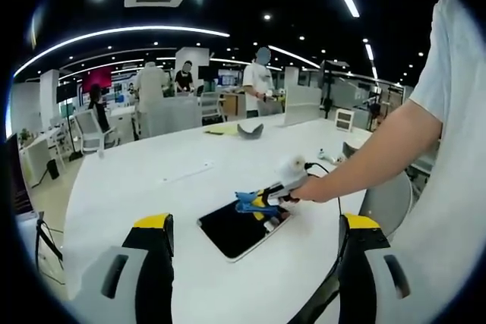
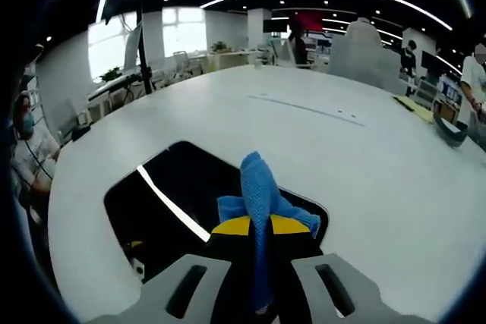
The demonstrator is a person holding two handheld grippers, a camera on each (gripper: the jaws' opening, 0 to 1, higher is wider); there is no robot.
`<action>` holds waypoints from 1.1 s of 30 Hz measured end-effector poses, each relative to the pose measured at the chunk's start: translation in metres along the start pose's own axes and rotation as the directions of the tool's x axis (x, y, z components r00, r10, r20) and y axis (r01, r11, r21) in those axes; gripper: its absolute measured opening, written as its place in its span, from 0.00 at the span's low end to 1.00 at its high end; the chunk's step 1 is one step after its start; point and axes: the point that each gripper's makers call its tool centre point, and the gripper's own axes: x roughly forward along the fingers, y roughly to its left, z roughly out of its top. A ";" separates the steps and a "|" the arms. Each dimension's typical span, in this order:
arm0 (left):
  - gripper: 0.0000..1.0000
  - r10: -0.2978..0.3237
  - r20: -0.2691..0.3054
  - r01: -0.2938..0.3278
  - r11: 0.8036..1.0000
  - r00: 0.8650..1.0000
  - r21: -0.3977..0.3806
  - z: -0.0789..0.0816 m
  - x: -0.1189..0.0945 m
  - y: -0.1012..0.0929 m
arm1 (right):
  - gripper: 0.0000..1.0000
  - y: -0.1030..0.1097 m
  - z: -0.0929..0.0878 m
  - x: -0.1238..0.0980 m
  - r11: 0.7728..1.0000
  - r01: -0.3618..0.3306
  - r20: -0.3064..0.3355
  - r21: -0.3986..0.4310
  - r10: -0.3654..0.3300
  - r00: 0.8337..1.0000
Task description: Wipe the mirror surface with the cleaning cloth until all visible marks leave the cleaned area.
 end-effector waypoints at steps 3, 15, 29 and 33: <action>0.90 -0.002 -0.001 0.002 1.000 1.000 0.004 -0.001 0.000 0.000 | 0.02 -0.002 -0.001 -0.002 1.000 0.005 0.000 0.001 -0.005 1.000; 0.90 -0.004 0.005 0.004 1.000 1.000 -0.002 0.000 0.000 -0.007 | 0.02 -0.008 -0.006 -0.011 1.000 0.020 -0.004 0.013 -0.020 1.000; 0.90 -0.014 0.006 0.014 1.000 1.000 0.000 -0.002 -0.003 -0.014 | 0.03 -0.015 -0.015 -0.023 0.999 0.047 -0.021 0.020 -0.047 0.999; 0.90 -0.018 0.007 0.018 1.000 1.000 0.001 -0.002 -0.003 -0.015 | 0.03 -0.018 -0.018 -0.027 0.998 0.061 -0.022 0.031 -0.061 0.998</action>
